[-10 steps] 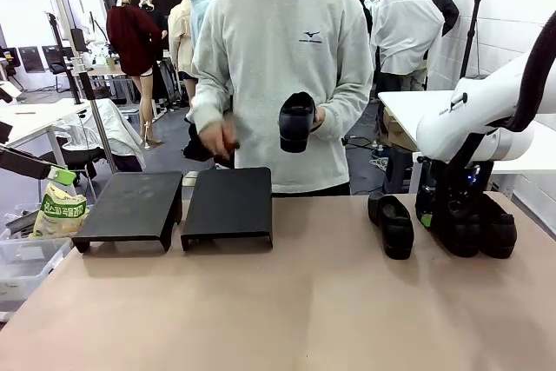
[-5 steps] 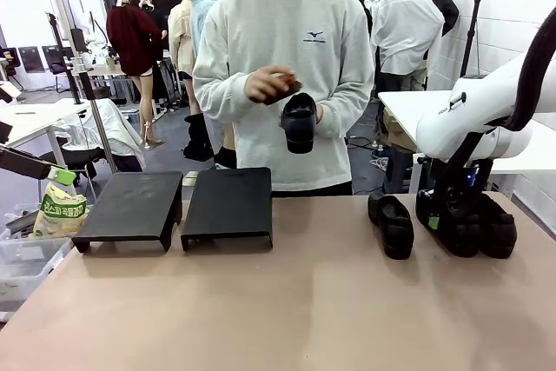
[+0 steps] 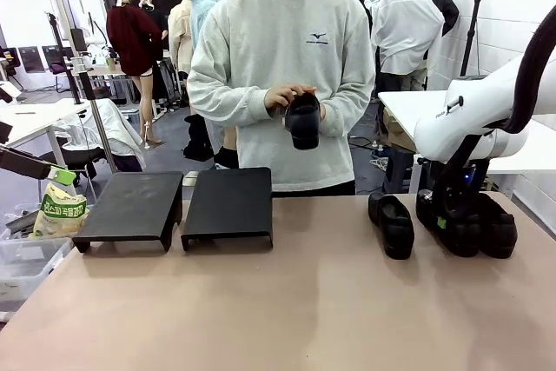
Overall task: Organize the shoes by placing them on the stand.
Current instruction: Pick up one Shoe and place it in the middle of the table.
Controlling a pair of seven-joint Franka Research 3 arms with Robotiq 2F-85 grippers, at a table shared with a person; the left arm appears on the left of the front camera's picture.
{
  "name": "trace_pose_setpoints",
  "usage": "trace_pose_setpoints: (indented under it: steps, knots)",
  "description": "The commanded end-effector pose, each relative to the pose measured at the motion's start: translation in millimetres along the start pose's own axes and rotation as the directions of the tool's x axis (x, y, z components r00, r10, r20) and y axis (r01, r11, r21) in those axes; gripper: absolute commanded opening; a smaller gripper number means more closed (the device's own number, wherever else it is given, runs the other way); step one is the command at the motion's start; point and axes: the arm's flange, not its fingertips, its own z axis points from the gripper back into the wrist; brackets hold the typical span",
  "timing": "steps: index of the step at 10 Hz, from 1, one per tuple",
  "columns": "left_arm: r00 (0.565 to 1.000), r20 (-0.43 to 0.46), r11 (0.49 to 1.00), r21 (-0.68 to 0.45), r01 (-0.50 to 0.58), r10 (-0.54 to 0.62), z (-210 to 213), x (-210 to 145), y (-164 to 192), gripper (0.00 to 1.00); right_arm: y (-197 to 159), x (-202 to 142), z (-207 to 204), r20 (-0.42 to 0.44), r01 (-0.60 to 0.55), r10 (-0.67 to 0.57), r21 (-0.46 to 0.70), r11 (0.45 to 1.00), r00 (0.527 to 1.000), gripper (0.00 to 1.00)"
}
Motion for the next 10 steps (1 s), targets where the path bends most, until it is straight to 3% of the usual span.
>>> trace_pose_setpoints:
  steps: [1,4,6,10]
  knots:
    - [1.0,0.015,1.0,-0.016,0.021,-0.021,0,-1,3,1.0,-3,9,-6,-0.025,0.022,-0.022,-0.03,0.999,0.999,0.0]
    - [1.0,0.015,1.0,-0.016,0.021,-0.021,0,-1,3,1.0,6,-5,25,0.042,0.053,-0.053,-0.009,0.999,0.998,0.0]
    - [1.0,0.015,1.0,-0.016,0.021,-0.021,0,-1,3,1.0,31,-34,68,0.051,0.141,-0.137,-0.078,0.987,0.989,0.0]
    - [1.0,0.015,1.0,-0.016,0.021,-0.021,0,-1,3,1.0,82,-93,128,0.06,0.132,-0.123,-0.167,0.977,0.991,0.0]
